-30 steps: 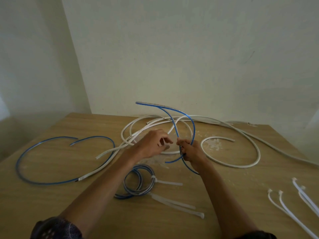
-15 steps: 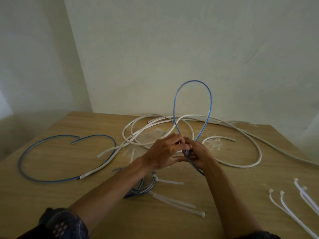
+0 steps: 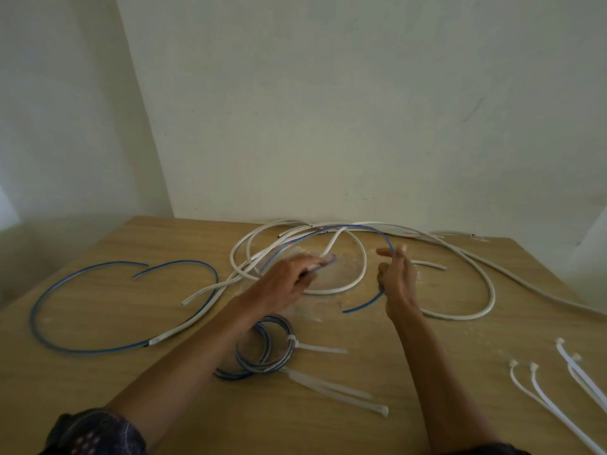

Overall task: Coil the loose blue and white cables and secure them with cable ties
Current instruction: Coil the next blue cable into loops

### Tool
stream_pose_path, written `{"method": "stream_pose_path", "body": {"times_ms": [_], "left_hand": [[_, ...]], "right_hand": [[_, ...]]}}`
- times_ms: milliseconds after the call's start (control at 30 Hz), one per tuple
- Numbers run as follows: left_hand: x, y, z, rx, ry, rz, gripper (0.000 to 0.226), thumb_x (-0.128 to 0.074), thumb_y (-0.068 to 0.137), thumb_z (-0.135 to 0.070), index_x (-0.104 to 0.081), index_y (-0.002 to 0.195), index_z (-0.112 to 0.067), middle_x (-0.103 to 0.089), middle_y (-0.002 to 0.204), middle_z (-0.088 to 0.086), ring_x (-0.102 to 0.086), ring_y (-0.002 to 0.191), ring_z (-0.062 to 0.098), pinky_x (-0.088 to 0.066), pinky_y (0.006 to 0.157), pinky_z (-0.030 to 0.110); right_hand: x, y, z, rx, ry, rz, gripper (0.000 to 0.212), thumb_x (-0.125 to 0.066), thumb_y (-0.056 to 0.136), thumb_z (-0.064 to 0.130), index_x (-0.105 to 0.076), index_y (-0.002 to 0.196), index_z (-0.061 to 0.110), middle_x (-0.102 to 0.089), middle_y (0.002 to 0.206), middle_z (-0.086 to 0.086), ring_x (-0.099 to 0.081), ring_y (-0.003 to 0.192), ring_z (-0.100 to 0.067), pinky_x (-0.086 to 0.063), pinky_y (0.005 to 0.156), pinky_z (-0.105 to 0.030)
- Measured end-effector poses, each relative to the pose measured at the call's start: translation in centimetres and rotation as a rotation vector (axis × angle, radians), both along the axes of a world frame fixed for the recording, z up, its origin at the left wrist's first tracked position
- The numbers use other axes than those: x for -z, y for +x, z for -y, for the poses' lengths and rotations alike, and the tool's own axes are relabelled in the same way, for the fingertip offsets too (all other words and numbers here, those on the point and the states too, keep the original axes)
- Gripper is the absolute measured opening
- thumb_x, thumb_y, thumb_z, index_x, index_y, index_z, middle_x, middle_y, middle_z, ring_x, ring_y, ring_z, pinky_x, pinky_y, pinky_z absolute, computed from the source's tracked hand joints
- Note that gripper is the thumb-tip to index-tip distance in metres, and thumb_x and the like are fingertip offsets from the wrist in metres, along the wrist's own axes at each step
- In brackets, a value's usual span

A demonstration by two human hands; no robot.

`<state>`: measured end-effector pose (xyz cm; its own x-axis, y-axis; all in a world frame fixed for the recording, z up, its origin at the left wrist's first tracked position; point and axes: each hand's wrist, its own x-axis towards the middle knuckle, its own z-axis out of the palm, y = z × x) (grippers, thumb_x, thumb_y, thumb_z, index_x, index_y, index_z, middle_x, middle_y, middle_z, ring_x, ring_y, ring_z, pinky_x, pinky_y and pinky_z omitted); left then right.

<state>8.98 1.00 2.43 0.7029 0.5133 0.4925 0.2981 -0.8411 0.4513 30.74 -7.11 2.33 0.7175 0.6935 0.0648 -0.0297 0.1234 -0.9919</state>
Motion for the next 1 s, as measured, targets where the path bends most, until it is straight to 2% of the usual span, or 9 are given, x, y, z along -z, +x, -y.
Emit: {"method": "stream_pose_path", "body": {"times_ms": [100, 167, 233, 333, 400, 467, 667, 800, 1000], "left_hand": [[-1.5, -0.7, -1.1, -0.172, -0.430, 0.306, 0.014, -0.054, 0.104, -0.022, -0.066, 0.108, -0.015, -0.056, 0.063, -0.007, -0.052, 0.054, 0.009, -0.047, 0.059, 0.032], [-2.8, -0.3, -1.1, -0.264, -0.697, 0.537, 0.027, -0.047, 0.107, -0.031, -0.061, 0.095, -0.011, -0.041, 0.052, -0.009, -0.041, 0.047, 0.010, -0.042, 0.055, 0.033], [-4.3, 0.2, -1.3, -0.240, -0.963, 0.795, 0.039, -0.040, 0.109, -0.034, -0.057, 0.084, -0.010, -0.035, 0.051, -0.007, -0.036, 0.044, 0.009, -0.039, 0.052, 0.029], [-6.2, 0.2, -1.9, -0.092, -1.212, 0.974, 0.041, -0.035, 0.110, -0.033, -0.064, 0.097, -0.007, -0.065, 0.070, 0.005, -0.064, 0.063, 0.017, -0.056, 0.064, 0.035], [-6.9, -0.3, -2.4, 0.037, -1.375, 1.033, 0.041, -0.035, 0.110, -0.030, -0.066, 0.106, -0.005, -0.075, 0.090, 0.012, -0.073, 0.077, 0.023, -0.062, 0.071, 0.037], [-7.7, -0.8, -2.6, 0.194, -1.530, 1.092, 0.035, -0.039, 0.107, -0.022, -0.066, 0.107, 0.000, -0.072, 0.075, 0.008, -0.068, 0.060, 0.017, -0.059, 0.058, 0.030], [-8.8, -2.8, -3.4, 0.348, -1.544, 1.059, 0.028, -0.031, 0.101, -0.018, -0.049, 0.080, -0.014, -0.030, 0.042, -0.008, -0.027, 0.034, 0.006, -0.028, 0.037, 0.020], [-8.9, -2.8, -3.8, 0.231, -1.515, 1.097, 0.049, -0.033, 0.108, -0.037, -0.040, 0.063, -0.020, -0.030, 0.048, -0.007, -0.028, 0.038, 0.008, -0.030, 0.040, 0.021], [-9.2, -3.0, -3.1, 0.314, -1.360, 1.030, 0.034, -0.031, 0.107, -0.023, -0.052, 0.082, -0.015, -0.029, 0.047, -0.008, -0.027, 0.037, 0.006, -0.029, 0.040, 0.020]], "right_hand": [[-0.7, -0.7, 0.6, -0.052, 0.201, 0.261, 0.036, -0.037, 0.111, 0.031, -0.068, 0.096, 0.021, -0.046, 0.053, 0.008, -0.042, 0.050, -0.007, -0.038, 0.050, -0.024], [-1.2, -1.7, 0.6, -0.149, 0.263, 0.426, 0.028, -0.042, 0.110, 0.021, -0.069, 0.105, 0.022, -0.052, 0.061, 0.003, -0.050, 0.058, -0.008, -0.044, 0.058, -0.020], [-1.6, -3.1, 0.5, -0.238, 0.322, 0.576, 0.029, -0.044, 0.108, 0.006, -0.069, 0.116, 0.017, -0.057, 0.069, 0.001, -0.054, 0.062, -0.005, -0.047, 0.062, -0.021], [-1.6, -5.0, 0.7, -0.357, 0.324, 0.753, 0.036, -0.050, 0.098, -0.012, -0.070, 0.119, 0.009, -0.060, 0.079, 0.008, -0.058, 0.071, 0.000, -0.044, 0.066, -0.011], [-1.1, -5.8, 0.8, -0.414, 0.302, 0.907, 0.037, -0.055, 0.094, -0.011, -0.073, 0.117, 0.012, -0.061, 0.082, 0.011, -0.060, 0.078, 0.001, -0.042, 0.070, -0.008], [-0.7, -6.0, 0.8, -0.461, 0.260, 1.020, 0.034, -0.055, 0.094, -0.002, -0.075, 0.115, 0.016, -0.062, 0.082, 0.011, -0.060, 0.080, -0.003, -0.047, 0.071, -0.016], [-0.2, -3.9, 0.5, -0.317, 0.034, 1.127, 0.027, -0.046, 0.098, 0.026, -0.071, 0.105, 0.035, -0.066, 0.082, 0.016, -0.063, 0.081, -0.007, -0.052, 0.081, -0.048], [-0.1, -4.2, 0.9, -0.340, -0.214, 1.182, 0.023, -0.051, 0.104, 0.026, -0.071, 0.109, 0.037, -0.067, 0.105, 0.015, -0.060, 0.108, -0.010, -0.028, 0.112, -0.058], [-0.4, -4.3, 1.3, -0.334, -0.369, 1.192, 0.021, -0.052, 0.104, 0.029, -0.070, 0.110, 0.036, -0.059, 0.121, 0.009, -0.053, 0.121, -0.018, -0.028, 0.113, -0.056]]}}
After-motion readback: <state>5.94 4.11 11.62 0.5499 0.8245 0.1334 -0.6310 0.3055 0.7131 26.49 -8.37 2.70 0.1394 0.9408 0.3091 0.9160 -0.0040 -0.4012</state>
